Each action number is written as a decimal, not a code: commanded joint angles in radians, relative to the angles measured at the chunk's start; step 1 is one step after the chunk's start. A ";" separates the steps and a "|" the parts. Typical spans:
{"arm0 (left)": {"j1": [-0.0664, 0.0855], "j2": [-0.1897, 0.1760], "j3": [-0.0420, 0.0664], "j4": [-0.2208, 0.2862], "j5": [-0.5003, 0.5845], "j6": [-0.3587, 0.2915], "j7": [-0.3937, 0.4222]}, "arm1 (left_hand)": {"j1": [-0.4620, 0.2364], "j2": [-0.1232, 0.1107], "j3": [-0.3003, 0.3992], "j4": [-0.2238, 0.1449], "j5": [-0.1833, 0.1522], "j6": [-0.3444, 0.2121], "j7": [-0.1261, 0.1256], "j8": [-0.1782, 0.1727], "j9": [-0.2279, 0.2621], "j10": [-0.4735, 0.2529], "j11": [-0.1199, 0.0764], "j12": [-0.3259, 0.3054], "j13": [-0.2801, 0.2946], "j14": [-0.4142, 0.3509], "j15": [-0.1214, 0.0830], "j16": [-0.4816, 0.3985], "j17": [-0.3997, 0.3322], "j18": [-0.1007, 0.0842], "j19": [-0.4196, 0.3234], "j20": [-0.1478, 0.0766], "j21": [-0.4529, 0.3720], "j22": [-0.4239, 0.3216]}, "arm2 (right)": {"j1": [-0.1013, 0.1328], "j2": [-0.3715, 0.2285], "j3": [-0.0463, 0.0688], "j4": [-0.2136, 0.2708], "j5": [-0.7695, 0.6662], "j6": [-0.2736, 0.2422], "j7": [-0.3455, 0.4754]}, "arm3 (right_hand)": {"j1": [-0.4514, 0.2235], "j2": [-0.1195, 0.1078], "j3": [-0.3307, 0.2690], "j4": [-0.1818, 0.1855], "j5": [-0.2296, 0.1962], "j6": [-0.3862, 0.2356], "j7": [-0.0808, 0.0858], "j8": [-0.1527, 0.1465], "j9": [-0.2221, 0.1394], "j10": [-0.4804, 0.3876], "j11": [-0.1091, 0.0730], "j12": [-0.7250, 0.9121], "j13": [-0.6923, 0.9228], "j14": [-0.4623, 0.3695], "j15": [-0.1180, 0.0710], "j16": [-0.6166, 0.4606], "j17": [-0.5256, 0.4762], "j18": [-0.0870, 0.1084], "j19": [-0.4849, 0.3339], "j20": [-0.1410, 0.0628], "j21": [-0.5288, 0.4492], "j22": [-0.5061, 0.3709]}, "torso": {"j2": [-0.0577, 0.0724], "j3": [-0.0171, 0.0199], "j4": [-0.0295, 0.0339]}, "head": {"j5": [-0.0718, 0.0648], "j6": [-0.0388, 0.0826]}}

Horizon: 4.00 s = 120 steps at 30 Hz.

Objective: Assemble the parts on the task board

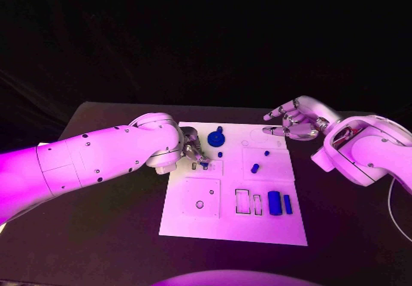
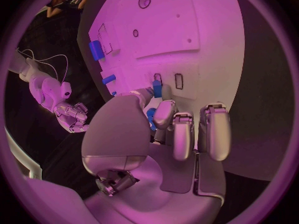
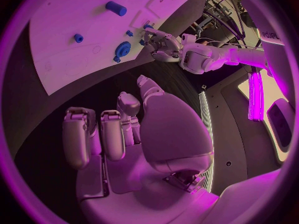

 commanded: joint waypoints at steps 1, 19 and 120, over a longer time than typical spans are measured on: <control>-0.003 0.002 -0.004 0.001 -0.016 0.056 -0.039 | 0.003 0.006 0.175 -0.171 0.002 0.004 -0.004 0.005 0.000 0.003 0.004 -0.005 -0.001 0.103 0.004 0.003 0.263 -0.018 0.025 0.008 0.005 0.110 | -0.001 0.001 0.000 0.001 -0.006 0.020 0.007 | -0.009 -0.004 0.001 0.004 -0.001 0.007 0.001 0.001 0.001 -0.007 -0.003 -0.005 -0.001 0.073 -0.006 -0.004 0.115 -0.002 -0.003 -0.002 -0.004 0.020 | -0.001 0.0009 -0.0001 | -0.003 0.001; -0.005 -0.005 -0.005 0.000 -0.017 0.123 -0.038 | -0.001 0.007 0.179 -0.172 0.002 0.005 -0.003 0.005 0.000 0.001 0.004 -0.010 -0.007 0.103 0.004 0.003 0.263 -0.018 0.024 0.008 0.003 0.106 | -0.002 0.006 0.000 0.004 0.044 0.044 0.016 | -0.015 -0.002 -0.002 0.009 -0.009 0.006 0.001 0.001 0.000 -0.009 -0.003 -0.009 -0.005 0.074 -0.006 -0.003 0.117 -0.002 -0.003 -0.001 -0.004 0.020 | 0.001 0.0004 -0.0010 | 0.003 -0.004; 0.114 -0.001 0.057 -0.136 0.054 0.219 -0.096 | -0.196 0.080 -0.431 0.004 0.003 -0.032 0.030 -0.114 -0.083 -0.039 0.034 -0.092 -0.083 0.103 0.026 0.003 0.263 -0.013 0.018 0.025 -0.021 0.098 | -0.004 0.012 -0.001 -0.001 0.104 -0.051 0.050 | -0.045 0.002 -0.032 0.033 0.007 0.005 0.001 0.000 0.000 -0.038 -0.002 -0.083 -0.058 0.065 -0.006 -0.034 0.076 0.009 -0.026 -0.002 -0.035 -0.034 | 0.001 -0.0008 0.0011 | -0.006 0.014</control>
